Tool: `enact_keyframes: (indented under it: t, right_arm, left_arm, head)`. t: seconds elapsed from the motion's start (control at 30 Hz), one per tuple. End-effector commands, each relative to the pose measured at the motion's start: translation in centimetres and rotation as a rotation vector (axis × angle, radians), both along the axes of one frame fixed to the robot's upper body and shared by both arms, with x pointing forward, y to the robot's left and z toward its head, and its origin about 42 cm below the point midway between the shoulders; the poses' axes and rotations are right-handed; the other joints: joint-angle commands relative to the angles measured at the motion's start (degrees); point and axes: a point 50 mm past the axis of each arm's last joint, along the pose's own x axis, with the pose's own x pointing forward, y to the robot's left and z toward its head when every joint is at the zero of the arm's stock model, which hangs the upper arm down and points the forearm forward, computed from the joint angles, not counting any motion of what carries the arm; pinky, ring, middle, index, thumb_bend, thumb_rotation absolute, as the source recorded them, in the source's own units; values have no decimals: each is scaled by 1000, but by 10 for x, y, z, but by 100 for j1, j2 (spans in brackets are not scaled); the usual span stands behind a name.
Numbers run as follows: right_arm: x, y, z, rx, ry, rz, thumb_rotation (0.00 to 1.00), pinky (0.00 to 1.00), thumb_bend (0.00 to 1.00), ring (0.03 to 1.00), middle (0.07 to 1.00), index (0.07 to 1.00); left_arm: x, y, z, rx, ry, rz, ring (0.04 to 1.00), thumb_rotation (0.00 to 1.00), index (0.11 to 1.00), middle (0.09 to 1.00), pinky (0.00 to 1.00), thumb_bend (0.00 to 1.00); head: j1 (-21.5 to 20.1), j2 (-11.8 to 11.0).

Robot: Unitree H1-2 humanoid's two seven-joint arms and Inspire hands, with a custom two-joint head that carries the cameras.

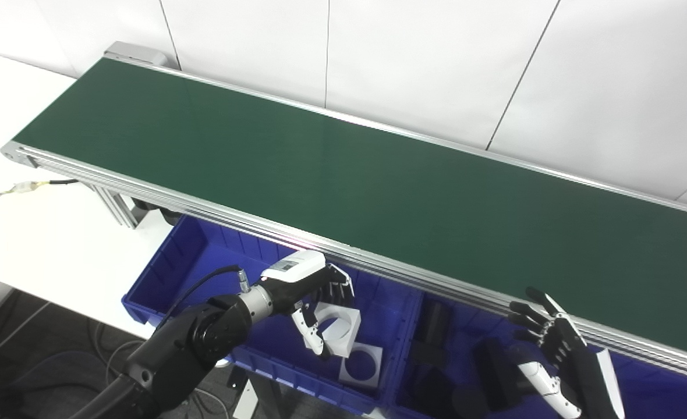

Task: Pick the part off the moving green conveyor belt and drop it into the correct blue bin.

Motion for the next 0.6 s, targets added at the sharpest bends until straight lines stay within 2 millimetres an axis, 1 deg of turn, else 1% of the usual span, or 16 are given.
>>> enact_keyframes:
  t: [0.0,0.1,0.2,0.23,0.27,0.3,0.33,0.43,0.5,0.57]
  right_arm:
    - [2,0,9,12,-32,5,571,677,697,744,770,862]
    - [3,0,8,8,-37,7,566,674,686,741,769,862]
    - [3,0,8,6,-35,6,563,675,686,742,770,863]
    - [3,0,8,5,-35,6,566,674,690,741,770,863]
    - [2,0,8,10,-33,5,567,675,691,741,770,864]
    - [2,0,8,14,-34,7,564,679,692,744,771,865]
    - [2,0,7,17,-35,8,563,678,691,746,772,867]
    - [2,1,8,17,-33,5,570,675,700,744,771,866]
    - [1,1,8,16,-31,2,570,673,701,744,769,865]
    - [1,1,9,13,-31,0,570,673,701,744,769,865]
  left_arm:
    - [9,-1,15,-6,-50,-11,405,0,533,463,431,502]
    - [8,-1,15,-14,-47,-4,433,0,528,490,502,503]
    - [8,0,14,-20,-32,8,443,0,518,503,543,503]
    - [8,0,14,-20,-27,11,582,25,507,628,594,511]
    - [8,0,14,-19,-24,13,635,34,503,677,615,514]
    - [8,0,15,-18,-22,14,676,17,611,715,634,644]
    - [8,0,15,-16,-21,15,712,7,690,750,650,734]
    - [8,0,16,4,-10,13,773,0,764,808,694,805]
    - [9,0,17,23,2,11,840,35,823,872,766,851]
    - [9,0,19,37,12,16,855,51,836,886,782,865]
  head:
    - [-14,-4]
    - [-18,-13]
    - [-11,-19]
    - [-11,-19]
    - [-17,-8]
    - [-18,-15]
    - [-18,-15]
    - [-36,-12]
    - [-43,-26]
    - [-35,-23]
